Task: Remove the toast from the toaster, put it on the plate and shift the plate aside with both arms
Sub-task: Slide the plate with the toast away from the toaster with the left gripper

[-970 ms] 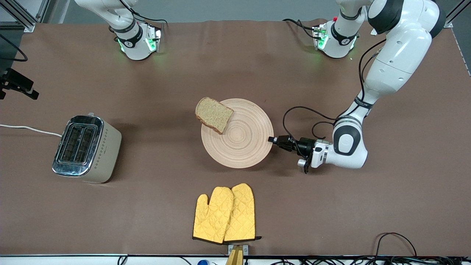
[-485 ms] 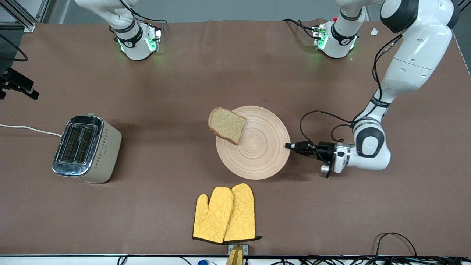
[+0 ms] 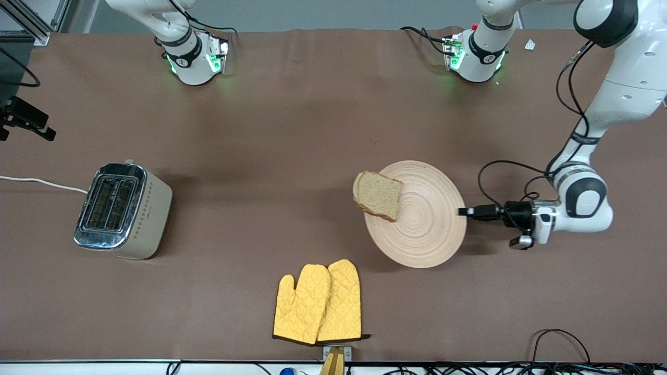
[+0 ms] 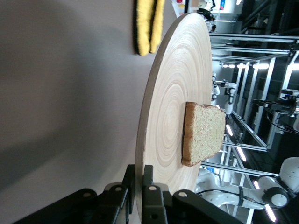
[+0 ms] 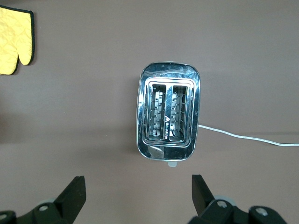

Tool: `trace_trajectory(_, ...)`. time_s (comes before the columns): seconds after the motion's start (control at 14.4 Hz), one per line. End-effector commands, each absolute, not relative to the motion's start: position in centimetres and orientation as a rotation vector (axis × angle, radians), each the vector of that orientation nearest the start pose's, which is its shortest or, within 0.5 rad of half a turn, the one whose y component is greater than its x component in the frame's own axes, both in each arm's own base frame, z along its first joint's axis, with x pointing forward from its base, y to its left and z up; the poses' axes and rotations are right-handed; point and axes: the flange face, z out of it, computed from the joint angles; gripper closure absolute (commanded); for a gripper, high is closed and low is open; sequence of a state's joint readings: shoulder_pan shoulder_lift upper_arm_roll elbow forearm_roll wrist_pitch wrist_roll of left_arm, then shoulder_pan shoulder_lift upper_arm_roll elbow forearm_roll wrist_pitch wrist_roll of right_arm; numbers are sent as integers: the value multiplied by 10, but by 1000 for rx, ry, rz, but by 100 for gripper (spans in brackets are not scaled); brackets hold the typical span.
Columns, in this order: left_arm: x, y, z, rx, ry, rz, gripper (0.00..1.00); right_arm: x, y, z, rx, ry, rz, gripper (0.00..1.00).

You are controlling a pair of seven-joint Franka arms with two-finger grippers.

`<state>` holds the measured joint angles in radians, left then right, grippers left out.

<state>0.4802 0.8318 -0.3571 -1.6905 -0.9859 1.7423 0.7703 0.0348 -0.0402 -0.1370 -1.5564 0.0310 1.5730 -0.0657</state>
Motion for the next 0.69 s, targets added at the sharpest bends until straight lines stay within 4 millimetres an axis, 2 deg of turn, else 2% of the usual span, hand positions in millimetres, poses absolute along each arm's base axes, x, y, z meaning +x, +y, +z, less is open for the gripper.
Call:
trace_trajectory(0.0, 610, 74, 163, 1844, -11, -131, 100, 539, -54, 656, -3125, 76, -97, 0)
trace_trajectory(0.35, 593, 158, 164, 1937, 18, -109, 100, 539, -54, 656, -3125, 76, -97, 0)
trace_trajectory(0.48, 587, 179, 167, 1965, 6, -122, 100, 539, -54, 656, -3125, 76, -95, 0)
trace_trajectory(0.62, 583, 190, 166, 2001, -6, -134, 100, 539, -54, 656, -3125, 76, -95, 0)
